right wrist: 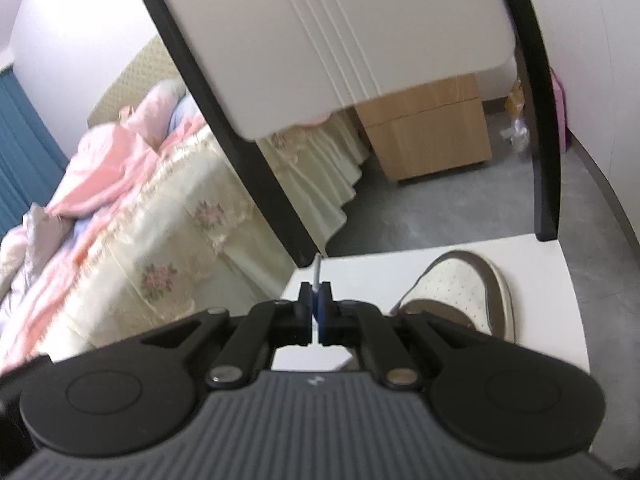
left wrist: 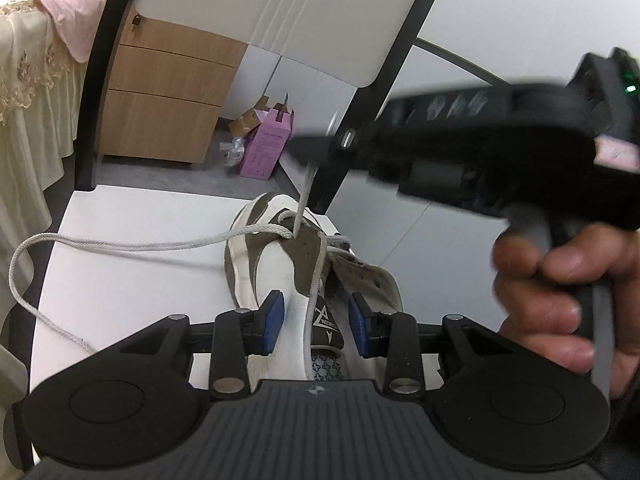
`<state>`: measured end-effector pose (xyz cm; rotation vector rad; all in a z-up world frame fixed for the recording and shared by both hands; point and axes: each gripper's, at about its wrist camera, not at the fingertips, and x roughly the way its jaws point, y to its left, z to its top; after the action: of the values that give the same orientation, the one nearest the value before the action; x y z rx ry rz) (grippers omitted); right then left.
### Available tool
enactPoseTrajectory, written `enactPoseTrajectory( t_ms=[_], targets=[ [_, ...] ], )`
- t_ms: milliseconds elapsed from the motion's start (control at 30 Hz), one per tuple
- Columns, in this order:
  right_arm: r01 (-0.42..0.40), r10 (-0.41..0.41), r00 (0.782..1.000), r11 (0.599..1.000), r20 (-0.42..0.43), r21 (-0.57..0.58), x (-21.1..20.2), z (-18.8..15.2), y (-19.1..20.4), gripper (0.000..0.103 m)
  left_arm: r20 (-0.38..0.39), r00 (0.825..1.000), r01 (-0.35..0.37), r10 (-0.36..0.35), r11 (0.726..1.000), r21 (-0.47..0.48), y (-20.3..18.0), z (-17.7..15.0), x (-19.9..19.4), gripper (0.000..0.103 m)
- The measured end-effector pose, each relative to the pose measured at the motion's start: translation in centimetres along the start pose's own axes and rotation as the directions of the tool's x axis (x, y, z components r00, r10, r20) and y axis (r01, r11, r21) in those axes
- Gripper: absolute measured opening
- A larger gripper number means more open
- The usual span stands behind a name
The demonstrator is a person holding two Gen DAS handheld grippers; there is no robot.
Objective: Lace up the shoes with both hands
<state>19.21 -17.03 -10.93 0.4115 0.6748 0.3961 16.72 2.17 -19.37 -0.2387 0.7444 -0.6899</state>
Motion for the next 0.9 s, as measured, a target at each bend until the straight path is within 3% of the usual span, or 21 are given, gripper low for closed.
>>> enactPoseTrajectory(
  t_ms=[333,467,633,900],
  targets=[
    [-0.063,0.089,0.982,0.986,0.166,-0.155,-4.7,4.8,6.6,0.003,-0.055,0.996,-0.076,0.075,0.997,-0.019,0.0,-0.5,1.2,0.038],
    [-0.089,0.129,0.967,0.979,0.218,-0.184,-6.5,7.5,9.0,0.003,-0.088,0.990,-0.107,0.107,0.994,0.005,-0.3,-1.0,1.9,0.038],
    [-0.101,0.171,0.945,0.963,0.279,-0.248,-8.6,10.9,11.9,0.003,-0.090,0.991,-0.095,0.094,0.995,-0.006,-0.6,-0.9,2.2,0.038],
    [-0.120,0.263,0.903,0.913,0.339,-0.389,-11.1,15.1,17.1,0.003,-0.096,0.990,-0.102,0.103,0.995,0.017,-0.6,-0.9,2.6,0.038]
  ],
)
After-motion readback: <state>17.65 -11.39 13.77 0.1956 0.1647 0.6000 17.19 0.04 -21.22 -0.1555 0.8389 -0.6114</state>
